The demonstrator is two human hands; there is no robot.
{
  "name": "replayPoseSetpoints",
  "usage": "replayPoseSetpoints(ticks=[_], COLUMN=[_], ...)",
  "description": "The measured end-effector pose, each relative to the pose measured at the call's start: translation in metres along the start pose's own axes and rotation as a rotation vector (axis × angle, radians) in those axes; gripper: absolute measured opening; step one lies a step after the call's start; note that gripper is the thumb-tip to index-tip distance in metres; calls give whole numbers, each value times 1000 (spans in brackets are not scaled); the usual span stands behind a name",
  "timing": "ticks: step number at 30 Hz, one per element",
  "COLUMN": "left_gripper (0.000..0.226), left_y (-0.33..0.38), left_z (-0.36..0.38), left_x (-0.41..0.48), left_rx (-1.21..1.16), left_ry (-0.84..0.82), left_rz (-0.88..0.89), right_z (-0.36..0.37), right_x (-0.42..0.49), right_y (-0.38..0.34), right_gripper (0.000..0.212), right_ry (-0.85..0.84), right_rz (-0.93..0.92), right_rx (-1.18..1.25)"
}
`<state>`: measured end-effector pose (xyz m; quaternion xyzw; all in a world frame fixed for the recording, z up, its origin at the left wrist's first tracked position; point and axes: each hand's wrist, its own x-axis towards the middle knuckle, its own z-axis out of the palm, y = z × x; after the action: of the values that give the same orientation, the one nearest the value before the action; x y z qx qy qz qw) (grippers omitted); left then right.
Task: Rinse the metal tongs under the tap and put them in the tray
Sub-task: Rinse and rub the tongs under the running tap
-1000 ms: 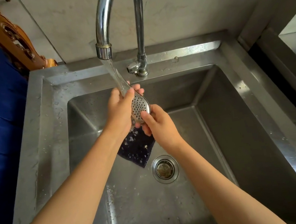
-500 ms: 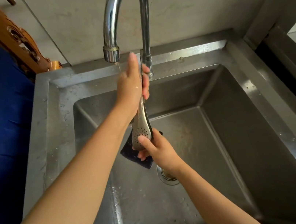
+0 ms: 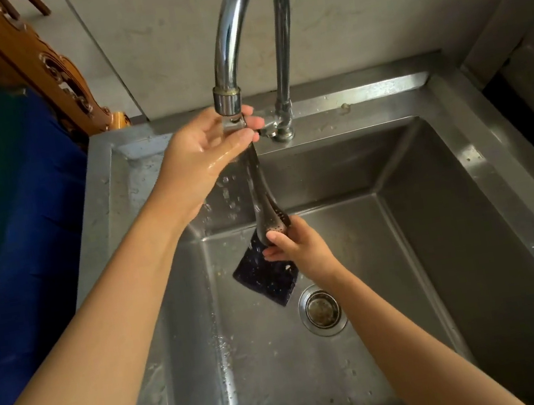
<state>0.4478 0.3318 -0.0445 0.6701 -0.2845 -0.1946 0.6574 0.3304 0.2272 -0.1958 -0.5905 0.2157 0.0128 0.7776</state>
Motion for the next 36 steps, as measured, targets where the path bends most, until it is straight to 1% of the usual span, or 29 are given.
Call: replayPoseSetpoints(ticks=[2, 4, 6, 7, 8, 9, 10, 11, 13, 14, 15, 16, 19, 20, 23, 25, 29, 33, 36], left_gripper=[20, 19, 16, 15, 15, 13, 13, 17, 29, 29, 26, 21, 21, 22, 24, 25, 26, 26, 27], left_y=[7, 10, 4, -3, -10, -19, -27, -34, -45, -48, -51, -52, -55, -55, -54, -54, -55, -52, -48], left_z=[-6, -20, -41, -51, -60, -66, -69, -70, -63, -57, -49, -40, -15, -7, 11, 19, 34, 56, 69], left_x=[-1, -1, -5, -11, -20, -31, -44, -58, -87, -100, -112, -121, -134, -135, -137, -140, -146, -141, -131], left_rx=[40, 60, 36, 33, 43, 72, 107, 134, 135, 116, 97, 74, 15, -1, -89, -155, -245, -371, -400], left_ry=[54, 226, 443, 529, 571, 566, 514, 423, 174, 54, -24, -48, 48, 81, 162, 204, 261, 377, 396], left_rz=[6, -9, -88, -150, -221, -296, -372, -445, -565, -598, -611, -614, -619, -618, -620, -628, -653, -718, -738], right_z=[1, -2, -9, -12, -14, -15, -15, -14, -6, 1, 8, 15, 31, 34, 39, 40, 37, 36, 36], right_x=[6, 8, 10, 10, 11, 13, 16, 19, 26, 28, 29, 30, 32, 33, 29, 28, 28, 14, -2], right_y=[-4, -13, -28, -37, -48, -57, -66, -74, -82, -84, -85, -85, -82, -81, -74, -69, -60, -50, -44], right_gripper=[18, 25, 32, 37, 43, 47, 48, 45, 39, 39, 42, 46, 61, 63, 49, 52, 54, 54, 48], right_ry=[-9, -4, 32, 62, 96, 131, 163, 192, 216, 200, 172, 151, 147, 129, 26, -4, 16, -14, -66], right_rz=[-28, -63, -89, -101, -114, -131, -151, -169, -176, -169, -156, -142, -81, -51, -16, 7, 102, 175, 183], right_rx=[-24, -78, -96, -75, -29, 30, 80, 105, 93, 84, 79, 75, 78, 100, 247, 298, 376, 366, 232])
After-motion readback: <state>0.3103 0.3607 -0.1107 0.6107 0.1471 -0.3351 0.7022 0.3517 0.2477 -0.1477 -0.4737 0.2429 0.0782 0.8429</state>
